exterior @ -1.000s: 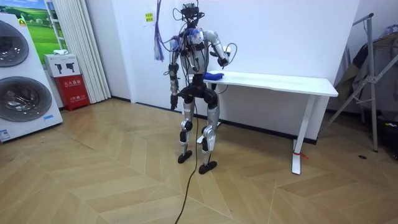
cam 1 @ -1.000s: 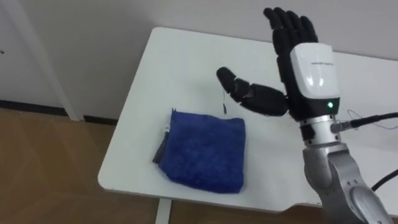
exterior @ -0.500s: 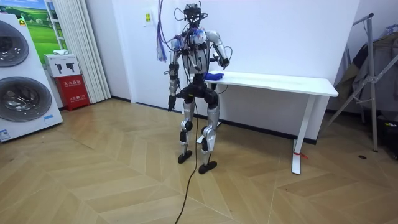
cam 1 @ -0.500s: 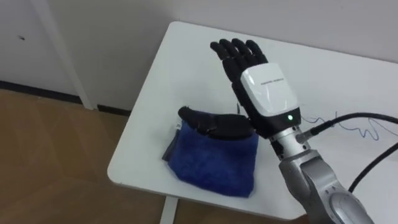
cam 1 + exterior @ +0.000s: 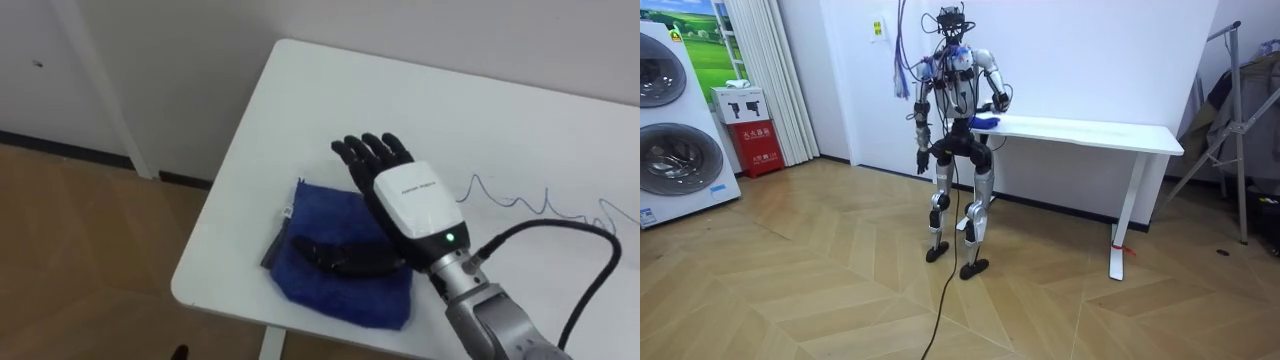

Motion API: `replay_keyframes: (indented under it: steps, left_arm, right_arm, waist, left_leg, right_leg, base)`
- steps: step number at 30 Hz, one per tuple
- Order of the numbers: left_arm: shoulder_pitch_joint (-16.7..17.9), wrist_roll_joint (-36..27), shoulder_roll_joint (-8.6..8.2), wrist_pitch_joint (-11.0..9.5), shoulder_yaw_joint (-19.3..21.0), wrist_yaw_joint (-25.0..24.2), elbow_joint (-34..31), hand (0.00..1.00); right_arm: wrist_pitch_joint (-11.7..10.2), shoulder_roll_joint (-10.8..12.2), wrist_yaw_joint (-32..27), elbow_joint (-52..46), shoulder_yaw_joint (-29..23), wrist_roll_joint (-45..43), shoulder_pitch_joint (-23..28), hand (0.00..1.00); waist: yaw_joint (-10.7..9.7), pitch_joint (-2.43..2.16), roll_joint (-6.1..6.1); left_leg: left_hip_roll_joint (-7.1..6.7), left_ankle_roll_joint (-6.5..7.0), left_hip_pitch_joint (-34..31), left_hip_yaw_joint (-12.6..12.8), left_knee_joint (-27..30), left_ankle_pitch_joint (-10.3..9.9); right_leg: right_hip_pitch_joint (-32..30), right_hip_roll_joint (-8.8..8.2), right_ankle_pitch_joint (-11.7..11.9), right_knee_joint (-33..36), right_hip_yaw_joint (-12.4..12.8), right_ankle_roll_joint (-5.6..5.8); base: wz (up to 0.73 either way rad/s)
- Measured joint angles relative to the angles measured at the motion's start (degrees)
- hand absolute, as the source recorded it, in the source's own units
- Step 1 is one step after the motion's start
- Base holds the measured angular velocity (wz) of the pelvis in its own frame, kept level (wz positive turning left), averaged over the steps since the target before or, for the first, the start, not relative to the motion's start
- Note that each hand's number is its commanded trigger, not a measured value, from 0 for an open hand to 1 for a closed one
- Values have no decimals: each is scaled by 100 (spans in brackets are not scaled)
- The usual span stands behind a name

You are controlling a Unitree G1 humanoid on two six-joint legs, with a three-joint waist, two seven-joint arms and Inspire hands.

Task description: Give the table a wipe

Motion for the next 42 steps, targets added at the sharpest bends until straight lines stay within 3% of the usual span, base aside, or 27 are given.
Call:
replay_keyframes:
  steps: [14, 18, 20, 22, 23, 24, 25, 26, 27, 28, 29, 30, 31, 32, 33, 34, 35, 37, 38, 42]
  left_arm:
    - [23, -15, 22, -35, -3, -122, 10, 0]
    - [19, -12, 61, -38, -107, -112, 47, 0]
    - [41, -9, 90, -38, -154, -106, 84, 0]
    - [37, -2, 97, -38, -159, -99, 110, 0]
    - [26, 7, 96, -42, -179, -93, 110, 0]
    - [11, 14, 107, -60, -185, -88, 112, 0]
    - [-2, 33, 193, -96, -185, -73, 124, 0]
    - [1, 53, 241, -107, -137, -63, 205, 0]
    - [17, 55, 238, -107, -132, -67, 282, 0]
    - [35, 53, 243, -109, -137, -103, 371, 0]
    - [-36, 55, 222, -110, -180, -134, 401, 0]
    - [-92, 55, 211, -117, -222, -142, 359, 0]
    - [-147, 53, 249, -177, -325, -130, 318, 0]
    - [-244, 52, 247, -182, -407, -97, 376, 0]
    - [-259, 51, 254, -183, -444, -88, 433, 0]
    - [-279, 52, 277, -182, -449, -70, 594, 0]
    - [-262, 49, 282, -181, -425, -71, 725, 0]
    - [-204, 31, 218, -170, -429, -104, 863, 0]
    - [-224, 17, 200, -179, -429, -108, 936, 0]
    - [-406, -12, 192, -172, -441, -105, 961, 0]
  right_arm:
    - [-148, -2, 30, 185, -5, 11, 180, 0]
    - [-181, -3, 27, 186, -5, 1, 313, 0]
    - [-236, -10, 22, 203, -4, 1, 360, 0]
    - [-256, -15, 14, 230, -4, -7, 363, 0]
    - [-260, -24, -24, 247, -9, -9, 364, 0]
    - [-277, -18, -43, 265, -17, -11, 370, 0]
    - [-351, 18, -61, 280, -15, -43, 374, 0]
    - [-436, -4, -112, 285, 48, -128, 321, 0]
    - [-449, -47, -157, 293, 107, -177, 319, 0]
    - [-446, -60, -231, 344, 162, -220, 378, 0]
    - [-422, -57, -264, 421, 147, -221, 451, 0]
    - [-385, -75, -263, 429, 116, -208, 491, 0]
    - [-349, -103, -256, 472, 111, -210, 507, 0]
    - [-423, -116, -271, 458, 107, -222, 455, 0]
    - [-461, -104, -286, 457, 109, -224, 426, 0]
    - [-541, -102, -342, 442, 172, -224, 344, 0]
    - [-580, -120, -408, 329, 211, -242, 224, 0]
    - [-594, -139, -610, 316, 248, -252, 259, 0]
    - [-584, -141, -637, 319, 238, -252, 301, 0]
    - [-597, -140, -641, 316, 237, -253, 340, 0]
  waist:
    - [-41, 35, -39]
    - [-64, 36, -37]
    - [-70, 43, -26]
    - [-125, 46, -21]
    - [-152, 71, 17]
    - [-154, 110, 75]
    - [-111, 93, 28]
    - [-53, 59, -3]
    - [-87, 33, 25]
    - [-298, 47, 25]
    - [-395, 77, -59]
    - [-392, 67, -37]
    - [-301, 14, -119]
    - [-187, 45, -108]
    - [-95, 58, -87]
    - [5, 63, -80]
    - [4, 78, -52]
    - [-185, 26, 61]
    - [-218, 63, 126]
    - [-212, 52, 115]
  left_leg:
    - [-8, 0, 3, -69, -50, 0]
    - [-9, 1, 27, -205, -54, 1]
    - [-2, 1, 92, -436, -69, 1]
    - [2, 1, 117, -446, -75, 1]
    - [60, 8, 188, -571, -98, 6]
    - [113, 9, 229, -741, -103, 7]
    - [209, 7, 233, -1044, -95, 6]
    - [223, -40, 175, -1085, -86, -25]
    - [247, -95, 178, -998, -49, -49]
    - [231, -203, 90, -710, 103, -75]
    - [122, -176, -68, -400, -23, -81]
    - [58, -101, -221, -316, -218, 20]
    - [-38, 82, -330, -21, -225, 395]
    - [-27, 99, -257, -77, -204, 436]
    - [-9, 98, -211, -221, -202, 435]
    - [49, 84, -158, -613, -202, 426]
    - [102, -7, -125, -755, -194, 361]
    - [178, -129, -6, -568, -182, 266]
    - [181, -128, 56, -349, -187, 262]
    - [183, -88, 39, -219, -185, 238]
  right_leg:
    - [-18, 0, 0, -2, 8, 0]
    - [-18, 2, 0, 32, 13, 0]
    - [-8, 14, 0, 73, 18, 0]
    - [7, 15, 0, 116, 6, 0]
    - [-61, 43, -10, 348, 3, -1]
    - [-140, 84, -63, 463, 44, -38]
    - [-294, 296, -94, 115, 435, -138]
    - [-385, 431, 133, -287, 618, -325]
    - [-367, 446, 217, -240, 597, -355]
    - [-270, 413, 241, -206, 673, -376]
    - [-201, 333, 239, -209, 1047, -374]
    - [-203, 288, 227, -203, 1242, -354]
    - [-258, 196, 163, -153, 1274, -238]
    - [-356, 244, 87, 16, 1069, -158]
    - [-409, 289, 49, 18, 1071, -162]
    - [-615, 418, 117, -185, 1106, -297]
    - [-867, 526, 526, -329, 997, -556]
    - [-717, 570, 563, -157, 786, -545]
    - [-630, 594, 558, -164, 776, -538]
    - [-646, 613, 536, -163, 773, -521]
  base:
    - [2]
    - [2]
    - [-12]
    - [1]
    - [3]
    - [-24]
    - [-57]
    - [-55]
    - [-6]
    - [60]
    - [78]
    - [74]
    - [34]
    - [7]
    - [-39]
    - [-55]
    - [-41]
    - [8]
    - [14]
    - [0]
